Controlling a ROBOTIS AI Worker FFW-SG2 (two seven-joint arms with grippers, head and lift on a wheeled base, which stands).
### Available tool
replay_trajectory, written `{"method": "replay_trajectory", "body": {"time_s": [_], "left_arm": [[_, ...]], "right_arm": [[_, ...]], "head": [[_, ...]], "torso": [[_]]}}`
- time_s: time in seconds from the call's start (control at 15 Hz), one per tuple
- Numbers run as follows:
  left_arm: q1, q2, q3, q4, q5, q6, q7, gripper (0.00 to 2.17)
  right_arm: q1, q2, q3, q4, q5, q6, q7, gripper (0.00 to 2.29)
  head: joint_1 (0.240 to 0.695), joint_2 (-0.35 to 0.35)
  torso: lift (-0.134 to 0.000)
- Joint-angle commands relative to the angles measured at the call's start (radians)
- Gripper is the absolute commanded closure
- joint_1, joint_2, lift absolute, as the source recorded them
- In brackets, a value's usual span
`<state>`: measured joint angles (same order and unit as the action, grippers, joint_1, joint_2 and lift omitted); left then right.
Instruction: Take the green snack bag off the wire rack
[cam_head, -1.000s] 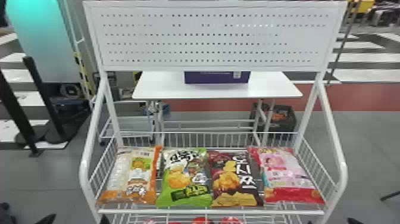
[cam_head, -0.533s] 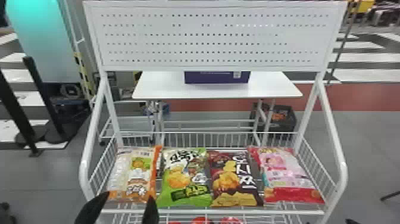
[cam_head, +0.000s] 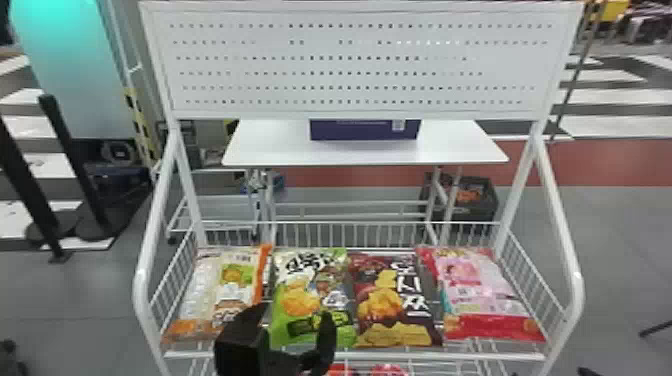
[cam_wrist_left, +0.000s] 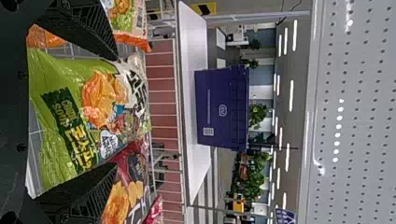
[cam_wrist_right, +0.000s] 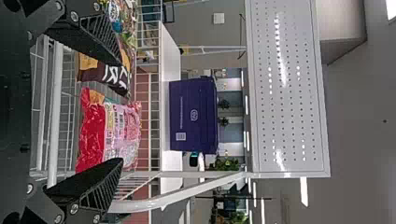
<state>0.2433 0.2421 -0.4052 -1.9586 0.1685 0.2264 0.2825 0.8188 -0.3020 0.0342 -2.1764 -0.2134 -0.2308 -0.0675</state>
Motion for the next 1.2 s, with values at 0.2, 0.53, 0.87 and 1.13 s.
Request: {"method": "replay_trajectory", "body": {"time_s": [0.2, 0.53, 0.87, 1.13], "left_arm": [[-0.160, -0.060, -0.075, 0.167, -0.004, 0.074, 0.007, 0.09], [-0.223, -0.078, -0.080, 0.280, -0.001, 0.104, 0.009, 0.09], [-0.246, -0.084, -0.078, 0.325, 0.003, 0.104, 0.007, 0.15], [-0.256, -0.086, -0.076, 0.348, 0.002, 0.107, 0.003, 0.28]], "right_arm": [[-0.007, 0.003, 0.009, 0.010, 0.005, 0.000, 0.000, 0.17], [-0.007, 0.003, 0.010, 0.014, 0.006, 0.000, 0.000, 0.17], [-0.012, 0.001, 0.010, 0.017, 0.005, 0.000, 0.000, 0.17], [-0.013, -0.002, 0.010, 0.017, 0.003, 0.000, 0.000, 0.17]], "head": [[0.499, 0.000], [0.499, 0.000], [0.499, 0.000], [0.499, 0.000]], "torso": [[0.000], [0.000], [0.000], [0.000]]}}
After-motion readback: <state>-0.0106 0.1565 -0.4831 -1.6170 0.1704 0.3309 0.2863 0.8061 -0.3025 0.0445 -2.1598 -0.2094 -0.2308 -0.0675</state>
